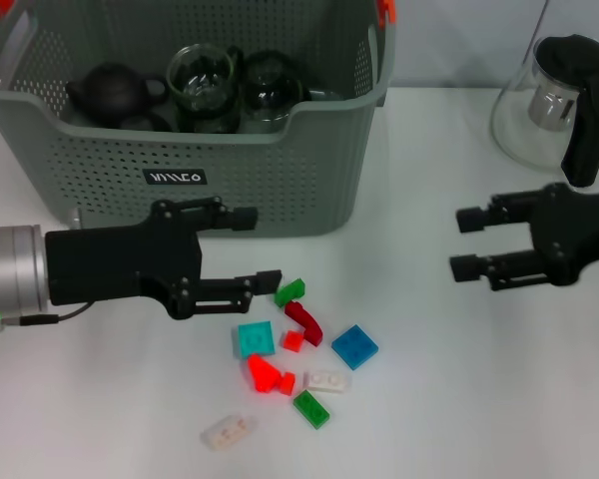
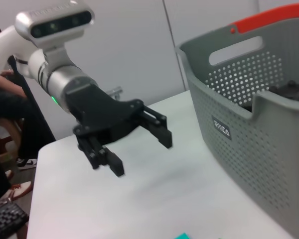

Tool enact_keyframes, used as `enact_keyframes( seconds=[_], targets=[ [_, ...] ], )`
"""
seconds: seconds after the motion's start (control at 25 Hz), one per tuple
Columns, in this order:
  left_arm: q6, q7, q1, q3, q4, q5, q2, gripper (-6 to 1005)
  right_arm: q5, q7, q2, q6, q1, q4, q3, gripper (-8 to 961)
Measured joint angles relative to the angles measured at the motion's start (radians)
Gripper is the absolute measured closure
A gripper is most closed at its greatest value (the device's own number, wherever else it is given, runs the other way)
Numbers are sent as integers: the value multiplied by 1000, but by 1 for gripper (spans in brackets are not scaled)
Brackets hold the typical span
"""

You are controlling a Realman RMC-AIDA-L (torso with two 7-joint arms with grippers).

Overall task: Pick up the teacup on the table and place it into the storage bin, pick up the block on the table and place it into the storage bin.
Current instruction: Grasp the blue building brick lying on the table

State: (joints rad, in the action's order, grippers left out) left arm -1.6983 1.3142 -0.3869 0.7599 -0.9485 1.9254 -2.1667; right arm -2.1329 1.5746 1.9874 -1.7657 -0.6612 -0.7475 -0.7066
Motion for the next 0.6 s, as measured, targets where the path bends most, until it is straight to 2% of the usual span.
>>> enact_keyframes(
  seconds=[0.2,0.4,0.6],
  targets=[
    [-8,24,-5,-47,4,30,6,231,-35,6,25,25,-42,-2,-26,114],
    [-18,55,3,-78,10,31,5,227,-48,-43,26,34,-59,-29,-93,73],
    [-22,59,0,-90,56,41,10,228,-104,-12,32,69,-70,-138,-179,19]
  ],
)
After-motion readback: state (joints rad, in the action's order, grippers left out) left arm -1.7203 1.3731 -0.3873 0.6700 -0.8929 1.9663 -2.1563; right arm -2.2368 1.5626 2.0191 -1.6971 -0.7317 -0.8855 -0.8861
